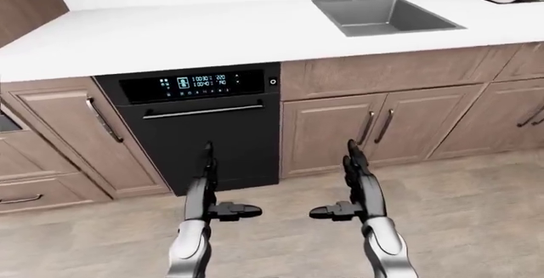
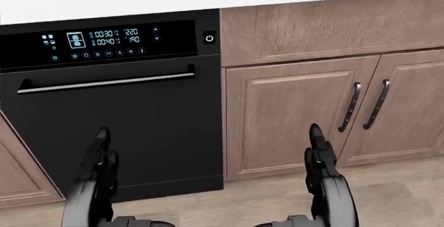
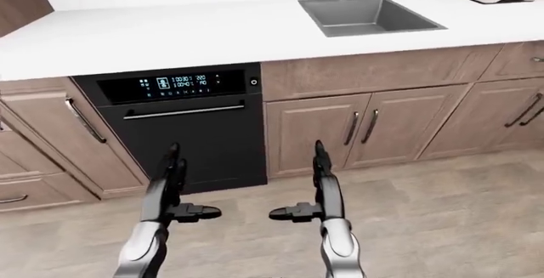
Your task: Navigate to the shelves.
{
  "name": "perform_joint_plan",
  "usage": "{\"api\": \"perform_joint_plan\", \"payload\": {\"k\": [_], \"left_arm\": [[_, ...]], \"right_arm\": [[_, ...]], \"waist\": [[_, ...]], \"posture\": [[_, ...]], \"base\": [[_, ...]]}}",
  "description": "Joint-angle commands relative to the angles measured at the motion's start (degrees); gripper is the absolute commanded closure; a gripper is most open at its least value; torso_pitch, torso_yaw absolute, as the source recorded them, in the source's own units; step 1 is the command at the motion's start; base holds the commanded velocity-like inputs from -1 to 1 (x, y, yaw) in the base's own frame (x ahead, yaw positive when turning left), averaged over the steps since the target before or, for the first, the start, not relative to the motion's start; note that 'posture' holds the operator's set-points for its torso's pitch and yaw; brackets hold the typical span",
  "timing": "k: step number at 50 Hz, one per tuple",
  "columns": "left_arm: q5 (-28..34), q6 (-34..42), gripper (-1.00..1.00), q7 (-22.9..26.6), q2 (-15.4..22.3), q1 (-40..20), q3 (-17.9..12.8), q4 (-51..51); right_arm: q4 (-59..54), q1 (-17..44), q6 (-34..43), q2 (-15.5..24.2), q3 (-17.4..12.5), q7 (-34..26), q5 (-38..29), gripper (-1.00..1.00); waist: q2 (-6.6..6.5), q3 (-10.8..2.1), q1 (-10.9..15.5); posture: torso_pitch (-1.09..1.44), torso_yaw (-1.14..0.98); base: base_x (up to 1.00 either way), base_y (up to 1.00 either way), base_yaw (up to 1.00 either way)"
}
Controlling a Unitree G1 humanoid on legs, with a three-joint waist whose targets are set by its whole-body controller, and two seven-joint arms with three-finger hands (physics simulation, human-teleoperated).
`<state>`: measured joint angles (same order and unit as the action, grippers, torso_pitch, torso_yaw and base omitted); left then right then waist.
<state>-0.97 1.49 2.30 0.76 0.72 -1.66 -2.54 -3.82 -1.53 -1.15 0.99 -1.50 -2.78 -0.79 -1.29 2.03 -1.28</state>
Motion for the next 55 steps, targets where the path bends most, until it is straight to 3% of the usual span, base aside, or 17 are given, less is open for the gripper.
{"api": "perform_joint_plan", "payload": {"k": [1,6,13,17,20,23,24,27,33,36,38,39,49,51,53,54,55], "left_arm": [[-0.1,-1.6,-1.00,-0.1,0.3,-0.9,-0.5,2.3],[-0.1,-1.6,-1.00,-0.1,0.3,-0.9,-0.5,2.3],[-0.1,-1.6,-1.00,-0.1,0.3,-0.9,-0.5,2.3],[-0.1,-1.6,-1.00,-0.1,0.3,-0.9,-0.5,2.3],[-0.1,-1.6,-1.00,-0.1,0.3,-0.9,-0.5,2.3],[-0.1,-1.6,-1.00,-0.1,0.3,-0.9,-0.5,2.3],[-0.1,-1.6,-1.00,-0.1,0.3,-0.9,-0.5,2.3],[-0.1,-1.6,-1.00,-0.1,0.3,-0.9,-0.5,2.3],[-0.1,-1.6,-1.00,-0.1,0.3,-0.9,-0.5,2.3],[-0.1,-1.6,-1.00,-0.1,0.3,-0.9,-0.5,2.3],[-0.1,-1.6,-1.00,-0.1,0.3,-0.9,-0.5,2.3],[-0.1,-1.6,-1.00,-0.1,0.3,-0.9,-0.5,2.3],[-0.1,-1.6,-1.00,-0.1,0.3,-0.9,-0.5,2.3],[-0.1,-1.6,-1.00,-0.1,0.3,-0.9,-0.5,2.3],[-0.1,-1.6,-1.00,-0.1,0.3,-0.9,-0.5,2.3],[-0.1,-1.6,-1.00,-0.1,0.3,-0.9,-0.5,2.3],[-0.1,-1.6,-1.00,-0.1,0.3,-0.9,-0.5,2.3]], "right_arm": [[2.7,1.0,-1.3,-0.1,0.4,-0.1,0.1,-1.00],[2.6,0.9,-1.4,-0.1,0.4,-0.3,0.1,-1.00],[2.7,0.6,-1.4,-0.2,0.5,-0.3,0.1,-1.00],[1.2,1.2,-2.5,-0.1,0.3,-0.3,0.2,-1.00],[2.0,1.0,-1.8,-0.2,0.4,-0.2,0.2,-1.00],[1.9,1.1,-1.7,-0.2,0.3,-0.2,0.3,-1.00],[1.7,1.3,-1.7,-0.1,0.5,-0.3,0.0,-1.00],[0.7,1.7,-2.3,0.0,0.3,-0.4,0.1,-1.00],[2.6,1.0,-1.0,-0.2,0.6,-0.3,0.0,-1.00],[1.6,1.6,-1.3,-0.1,0.2,-0.2,0.3,-1.00],[2.4,1.4,-0.6,-0.2,0.2,0.0,0.5,-1.00],[2.4,1.3,-0.7,-0.1,0.2,0.0,0.5,-1.00],[1.5,2.3,-0.4,-0.1,-0.8,-0.2,2.3,-1.00],[1.9,1.3,-1.4,0.0,0.0,-0.6,1.5,-1.00],[2.4,1.4,-0.6,-0.1,0.0,-0.3,1.4,-1.00],[2.1,1.6,-0.8,0.0,-0.1,-0.5,1.5,-1.00],[2.8,1.1,-0.9,0.0,0.0,-0.5,1.4,-1.00]], "waist": [[0.17,-0.70,0.2],[-0.07,-0.60,-0.1],[2.54,-0.80,0.2],[1.94,-1.03,0.3],[0.11,-0.79,0.3],[-3.77,0.02,0.6],[-1.80,-0.22,1.1],[-2.71,-0.44,1.0],[0.14,-0.75,1.4],[2.63,-1.02,1.6],[5.91,-2.03,1.3],[4.33,-1.67,0.8],[0.21,-0.28,1.0],[-1.84,-0.34,1.0],[-5.58,-1.64,1.5],[-2.02,-0.45,2.1],[-3.26,-0.48,1.5]], "posture": [[0.00,0.00],[0.00,0.00],[0.00,0.00],[0.00,0.00],[0.00,0.00],[0.00,0.00],[0.00,0.00],[0.00,0.00],[0.00,0.00],[0.00,0.00],[0.00,0.00],[0.00,0.00],[0.00,0.00],[0.00,0.00],[0.00,0.00],[0.00,0.00],[0.00,0.00]], "base": [[0.00,0.00,-0.29],[0.00,0.00,-0.28],[0.00,0.00,-0.28],[0.00,0.00,-0.29],[0.00,0.00,-0.28],[0.00,0.00,-0.36],[0.00,0.00,-0.38],[0.00,0.00,-0.39],[0.00,0.00,-0.38],[0.00,0.00,-0.38],[0.00,0.00,-0.38],[0.00,0.00,-0.39],[0.00,0.00,-0.38],[0.00,0.00,-0.38],[0.00,0.00,-0.39],[0.00,0.00,-0.38],[0.00,0.00,-0.39]]}}
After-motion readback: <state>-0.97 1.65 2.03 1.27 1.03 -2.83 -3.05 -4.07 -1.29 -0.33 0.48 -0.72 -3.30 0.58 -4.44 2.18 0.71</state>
